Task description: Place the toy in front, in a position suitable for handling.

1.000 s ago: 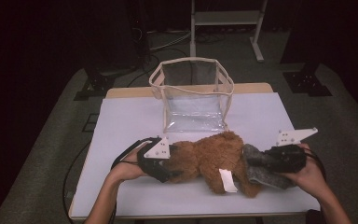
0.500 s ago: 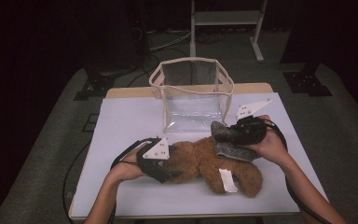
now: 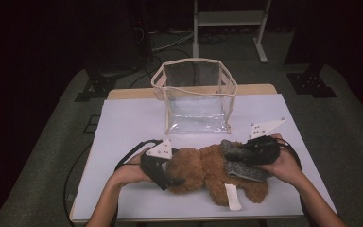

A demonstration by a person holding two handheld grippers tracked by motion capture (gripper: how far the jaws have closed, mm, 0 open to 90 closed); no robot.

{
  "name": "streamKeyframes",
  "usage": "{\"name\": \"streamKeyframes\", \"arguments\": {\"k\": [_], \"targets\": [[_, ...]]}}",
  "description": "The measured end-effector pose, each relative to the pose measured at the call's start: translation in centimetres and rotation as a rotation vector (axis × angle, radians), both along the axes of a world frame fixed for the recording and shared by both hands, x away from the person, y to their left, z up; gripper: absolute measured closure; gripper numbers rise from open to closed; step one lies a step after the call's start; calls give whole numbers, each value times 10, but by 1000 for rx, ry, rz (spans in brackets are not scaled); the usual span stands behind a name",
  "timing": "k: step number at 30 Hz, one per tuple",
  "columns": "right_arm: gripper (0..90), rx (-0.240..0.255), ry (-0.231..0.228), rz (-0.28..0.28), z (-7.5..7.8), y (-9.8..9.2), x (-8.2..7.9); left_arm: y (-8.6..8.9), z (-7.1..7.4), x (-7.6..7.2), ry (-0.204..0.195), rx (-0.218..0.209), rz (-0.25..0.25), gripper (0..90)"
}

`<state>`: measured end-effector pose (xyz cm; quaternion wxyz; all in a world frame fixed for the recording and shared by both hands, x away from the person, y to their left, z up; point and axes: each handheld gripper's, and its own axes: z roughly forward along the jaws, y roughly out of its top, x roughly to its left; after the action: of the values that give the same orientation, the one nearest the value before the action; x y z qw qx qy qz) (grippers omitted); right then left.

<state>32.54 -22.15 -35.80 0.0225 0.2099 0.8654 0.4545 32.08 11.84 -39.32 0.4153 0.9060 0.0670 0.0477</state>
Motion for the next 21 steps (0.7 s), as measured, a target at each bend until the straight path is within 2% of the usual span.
{"name": "streamKeyframes", "arguments": {"k": [2,3,7,10,14,18,21], "targets": [[695,1,-9,-18,6,-5,3,-1,-3,1,10,-11,6,20],[694,3,-13,-36,11,-8,7,-1,-4,1,10,-20,6,65],[691,-3,-30,-64,20,-13,18,-1,-3,0,-48,-26,-11,184],[688,1,-9,-75,18,-18,20,-7,-1,0,-88,-18,-35,201],[685,-19,7,-73,14,-25,11,-24,-1,8,-121,-16,-53,200],[686,-42,-29,-102,14,-31,-1,-33,-1,12,-146,-8,-71,199],[685,-44,-44,-87,18,-23,-2,-31,-3,11,-144,-18,-61,197]]}}
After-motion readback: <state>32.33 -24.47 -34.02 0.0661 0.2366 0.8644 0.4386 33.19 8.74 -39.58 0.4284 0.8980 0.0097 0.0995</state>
